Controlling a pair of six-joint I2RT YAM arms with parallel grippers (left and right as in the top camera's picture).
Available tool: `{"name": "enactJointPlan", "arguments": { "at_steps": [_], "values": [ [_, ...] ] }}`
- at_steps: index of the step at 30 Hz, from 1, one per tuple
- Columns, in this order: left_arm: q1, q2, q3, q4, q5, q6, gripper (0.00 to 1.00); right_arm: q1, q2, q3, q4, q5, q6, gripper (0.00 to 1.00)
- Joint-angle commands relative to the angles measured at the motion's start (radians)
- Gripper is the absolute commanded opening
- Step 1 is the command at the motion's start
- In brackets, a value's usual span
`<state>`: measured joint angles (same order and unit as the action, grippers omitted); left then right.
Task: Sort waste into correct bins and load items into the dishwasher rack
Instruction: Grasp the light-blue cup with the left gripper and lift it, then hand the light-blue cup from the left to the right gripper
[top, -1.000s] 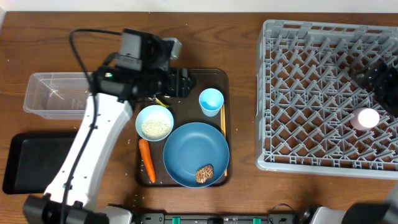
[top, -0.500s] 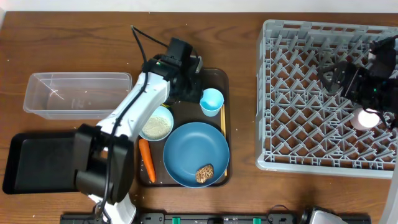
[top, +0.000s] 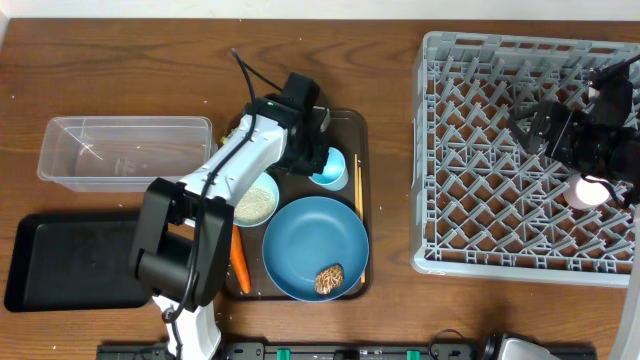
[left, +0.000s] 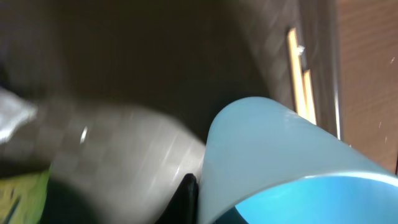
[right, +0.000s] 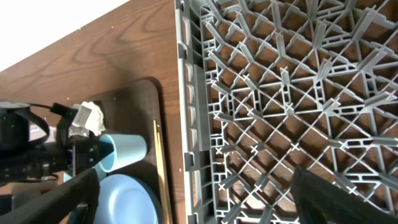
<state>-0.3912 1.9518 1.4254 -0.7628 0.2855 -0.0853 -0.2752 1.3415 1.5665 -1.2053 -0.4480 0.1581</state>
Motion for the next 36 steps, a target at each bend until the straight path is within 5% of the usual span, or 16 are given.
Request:
{"name": "enactJointPlan", "arguments": {
  "at_steps": [1, 9, 13, 21, 36],
  "values": [
    [0.034, -0.08, 0.074, -0.05, 0.045, -0.002, 0.06, 0.014, 0.007, -0.01, 0.008, 0.002, -0.057, 0.94],
    [0.174, -0.254, 0.109, -0.082, 0.563, 0.02, 0.06, 0.127, 0.007, -0.01, 0.071, -0.266, -0.271, 0.92],
    [0.239, -0.276, 0.109, -0.082, 0.875, 0.052, 0.06, 0.219, 0.007, -0.01, 0.176, -0.38, -0.275, 0.88],
    [0.263, -0.276, 0.109, -0.057, 1.247, 0.051, 0.06, 0.408, 0.013, -0.01, 0.393, -0.433, -0.275, 0.88],
    [0.263, -0.303, 0.109, -0.035, 1.287, 0.002, 0.06, 0.605, 0.128, -0.01, 0.488, -0.475, -0.332, 0.86]
  ]
}}
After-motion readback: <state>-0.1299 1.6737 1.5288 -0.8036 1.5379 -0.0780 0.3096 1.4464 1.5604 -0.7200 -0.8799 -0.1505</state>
